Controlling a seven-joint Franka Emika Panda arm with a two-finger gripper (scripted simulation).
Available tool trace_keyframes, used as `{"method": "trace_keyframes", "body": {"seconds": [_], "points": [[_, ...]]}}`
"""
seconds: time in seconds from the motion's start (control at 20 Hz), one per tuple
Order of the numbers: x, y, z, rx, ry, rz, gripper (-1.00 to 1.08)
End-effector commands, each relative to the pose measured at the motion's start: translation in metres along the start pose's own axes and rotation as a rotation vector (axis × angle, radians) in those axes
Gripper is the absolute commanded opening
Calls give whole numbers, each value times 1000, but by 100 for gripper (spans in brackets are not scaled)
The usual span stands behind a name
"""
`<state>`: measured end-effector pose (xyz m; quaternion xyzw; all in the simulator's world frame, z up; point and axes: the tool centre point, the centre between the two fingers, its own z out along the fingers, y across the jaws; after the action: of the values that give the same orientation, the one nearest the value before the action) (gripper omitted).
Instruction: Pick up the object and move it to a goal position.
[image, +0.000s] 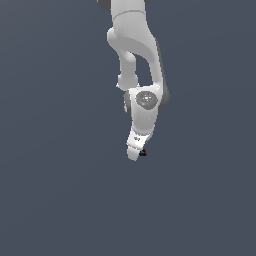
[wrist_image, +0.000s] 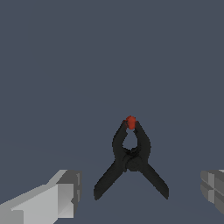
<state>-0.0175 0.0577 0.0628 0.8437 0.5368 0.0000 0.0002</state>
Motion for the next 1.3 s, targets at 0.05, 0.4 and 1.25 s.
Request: {"method": "trace_keyframes", "body": {"seconds": [0.05, 0.4, 1.25], "points": [[0, 0, 7, 0, 0, -1, 100], [0, -2, 39, 0, 0, -5, 100], [0, 0, 49, 0, 0, -5, -100]]}}
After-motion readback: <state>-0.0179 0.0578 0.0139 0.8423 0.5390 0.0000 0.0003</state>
